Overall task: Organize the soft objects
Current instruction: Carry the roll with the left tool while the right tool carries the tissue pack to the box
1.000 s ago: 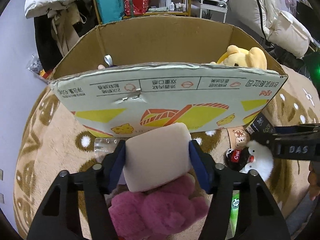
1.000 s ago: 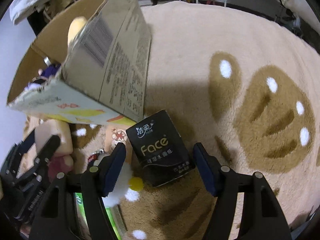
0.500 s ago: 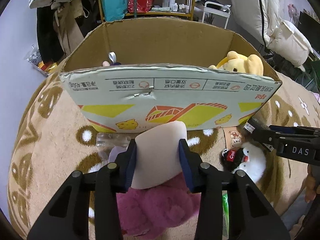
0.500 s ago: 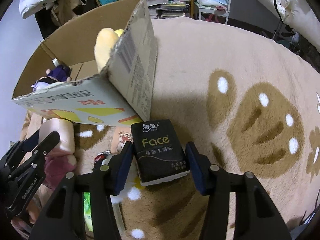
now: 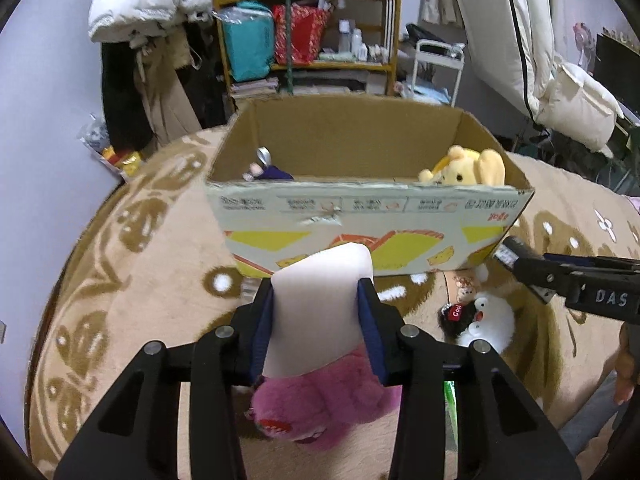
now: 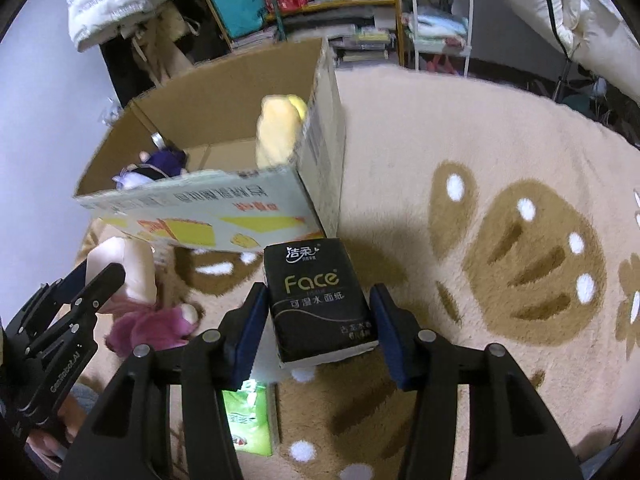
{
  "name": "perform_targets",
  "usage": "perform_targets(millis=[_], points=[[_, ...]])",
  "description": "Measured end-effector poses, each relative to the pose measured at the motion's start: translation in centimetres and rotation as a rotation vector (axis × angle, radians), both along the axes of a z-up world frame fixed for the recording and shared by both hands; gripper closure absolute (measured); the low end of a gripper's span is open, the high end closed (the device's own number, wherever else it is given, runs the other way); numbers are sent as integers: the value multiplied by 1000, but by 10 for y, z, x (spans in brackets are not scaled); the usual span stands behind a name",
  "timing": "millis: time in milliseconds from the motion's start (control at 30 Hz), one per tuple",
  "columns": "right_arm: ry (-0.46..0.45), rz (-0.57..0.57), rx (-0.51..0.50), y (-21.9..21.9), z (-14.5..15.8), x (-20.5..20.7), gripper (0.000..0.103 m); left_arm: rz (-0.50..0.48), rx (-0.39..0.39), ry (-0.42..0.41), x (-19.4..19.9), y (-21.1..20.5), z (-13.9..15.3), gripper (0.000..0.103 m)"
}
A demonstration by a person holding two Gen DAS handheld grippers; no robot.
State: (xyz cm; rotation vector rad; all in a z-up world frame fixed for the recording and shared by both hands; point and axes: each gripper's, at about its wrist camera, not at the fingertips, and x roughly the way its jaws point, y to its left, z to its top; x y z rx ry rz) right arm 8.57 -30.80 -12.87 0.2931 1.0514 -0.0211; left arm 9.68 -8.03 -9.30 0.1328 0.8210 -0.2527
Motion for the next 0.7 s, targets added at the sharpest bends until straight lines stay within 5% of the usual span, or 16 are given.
perform_targets(millis=[433,700], points=[[-293,-15,-50,6,57,-31,48,30,-19,-317,-38,15,65,63],[-446,-27,-56,7,80,-32,48,72,-47,-375,-20,27,86,63]])
